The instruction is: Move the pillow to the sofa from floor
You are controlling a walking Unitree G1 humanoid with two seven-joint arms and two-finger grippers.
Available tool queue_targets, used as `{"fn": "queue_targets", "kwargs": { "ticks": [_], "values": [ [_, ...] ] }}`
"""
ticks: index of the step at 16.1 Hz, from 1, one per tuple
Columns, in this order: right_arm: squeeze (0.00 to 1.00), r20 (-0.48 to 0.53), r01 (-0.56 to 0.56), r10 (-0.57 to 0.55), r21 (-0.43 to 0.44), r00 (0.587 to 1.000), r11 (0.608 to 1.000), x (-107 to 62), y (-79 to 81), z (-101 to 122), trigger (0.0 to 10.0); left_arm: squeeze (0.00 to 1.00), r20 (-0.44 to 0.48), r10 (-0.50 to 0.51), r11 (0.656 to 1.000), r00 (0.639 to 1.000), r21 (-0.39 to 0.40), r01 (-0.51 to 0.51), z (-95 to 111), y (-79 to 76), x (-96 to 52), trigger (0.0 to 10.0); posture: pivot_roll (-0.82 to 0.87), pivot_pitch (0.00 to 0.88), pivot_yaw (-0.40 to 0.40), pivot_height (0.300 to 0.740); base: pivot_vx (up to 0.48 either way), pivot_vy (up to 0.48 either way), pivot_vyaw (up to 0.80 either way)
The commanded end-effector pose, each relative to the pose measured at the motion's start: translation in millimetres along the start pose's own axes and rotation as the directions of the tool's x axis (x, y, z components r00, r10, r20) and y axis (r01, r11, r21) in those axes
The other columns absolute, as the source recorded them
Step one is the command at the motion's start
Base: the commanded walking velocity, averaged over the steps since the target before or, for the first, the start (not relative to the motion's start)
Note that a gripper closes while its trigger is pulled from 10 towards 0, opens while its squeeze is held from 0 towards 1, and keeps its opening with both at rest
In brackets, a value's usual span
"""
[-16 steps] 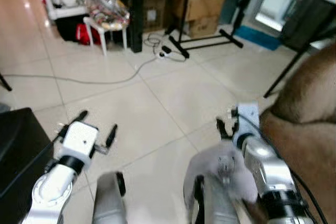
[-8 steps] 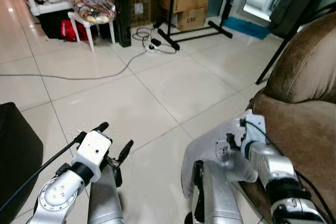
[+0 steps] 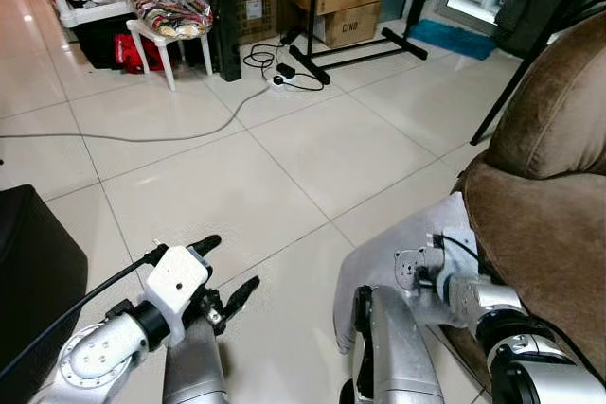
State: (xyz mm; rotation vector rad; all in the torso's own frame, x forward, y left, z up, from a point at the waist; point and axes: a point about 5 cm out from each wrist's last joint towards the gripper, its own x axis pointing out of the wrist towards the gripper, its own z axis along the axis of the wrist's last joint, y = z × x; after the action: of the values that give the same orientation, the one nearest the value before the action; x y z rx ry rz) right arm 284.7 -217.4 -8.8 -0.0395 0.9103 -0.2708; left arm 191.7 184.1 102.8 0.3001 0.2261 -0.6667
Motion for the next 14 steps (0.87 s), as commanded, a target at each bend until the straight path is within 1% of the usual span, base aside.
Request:
{"fn": "queue_targets", "kwargs": {
  "ticks": [1,3,4,5,6,7,10,14],
  "values": [
    [0.0,0.018,0.051,-0.051,0.038,0.999,0.998,0.3,-10.9,7.8,10.0,0.59,0.006,-0.021,1.0,1.0,-0.006,0.021,2.9,-1.6,-1.9,10.0,0.0,0.0,-0.041,0.463,0.0,0.0,0.0],
    [0.0,-0.023,0.055,-0.053,0.08,0.998,0.995,1.8,-11.8,-0.5,10.0,0.58,-0.012,-0.059,0.998,0.998,-0.027,0.059,1.1,-3.5,-3.3,10.0,0.0,0.0,-0.039,0.463,0.0,0.0,0.0],
    [0.0,-0.035,0.037,-0.032,0.131,0.999,0.991,2.7,-6.6,-7.7,10.0,0.58,-0.023,-0.084,0.996,0.996,-0.03,0.083,0.2,-3.9,-3.6,10.0,0.0,0.0,-0.038,0.463,0.0,0.0,0.0],
    [0.0,-0.034,0.023,-0.018,0.154,0.999,0.988,2.9,-3.1,-9.1,10.0,0.59,-0.024,-0.088,0.996,0.996,-0.029,0.087,0.3,-3.6,-3.6,10.0,0.0,0.0,-0.038,0.463,0.0,0.0,0.0],
    [0.0,-0.033,0.012,-0.006,0.164,0.999,0.986,2.8,0.9,-10.1,3.8,0.59,-0.025,-0.09,0.996,0.996,-0.029,0.089,0.5,-3.1,-4.0,10.0,0.01,0.0,-0.035,0.463,0.0,0.0,0.0],
    [0.0,-0.032,-0.005,0.01,0.17,0.999,0.985,2.6,6.4,-10.7,0.0,0.59,-0.026,-0.093,0.995,0.995,-0.029,0.092,0.9,-2.8,-4.7,10.0,0.02,0.0,-0.036,0.463,0.0,0.0,0.0],
    [0.0,-0.018,-0.053,0.057,0.199,0.998,0.979,1.7,17.7,-9.9,0.0,0.58,-0.032,-0.104,0.994,0.994,-0.036,0.103,0.7,-2.7,-6.0,10.0,0.02,0.0,-0.037,0.463,0.0,0.0,0.0],
    [0.0,-0.013,-0.088,0.092,0.211,0.996,0.974,0.9,25.0,-8.8,0.0,0.59,-0.041,-0.106,0.994,0.993,-0.036,0.105,-0.3,-1.2,-5.7,10.0,0.03,0.0,-0.036,0.463,0.0,0.0,0.0]
  ]
}}
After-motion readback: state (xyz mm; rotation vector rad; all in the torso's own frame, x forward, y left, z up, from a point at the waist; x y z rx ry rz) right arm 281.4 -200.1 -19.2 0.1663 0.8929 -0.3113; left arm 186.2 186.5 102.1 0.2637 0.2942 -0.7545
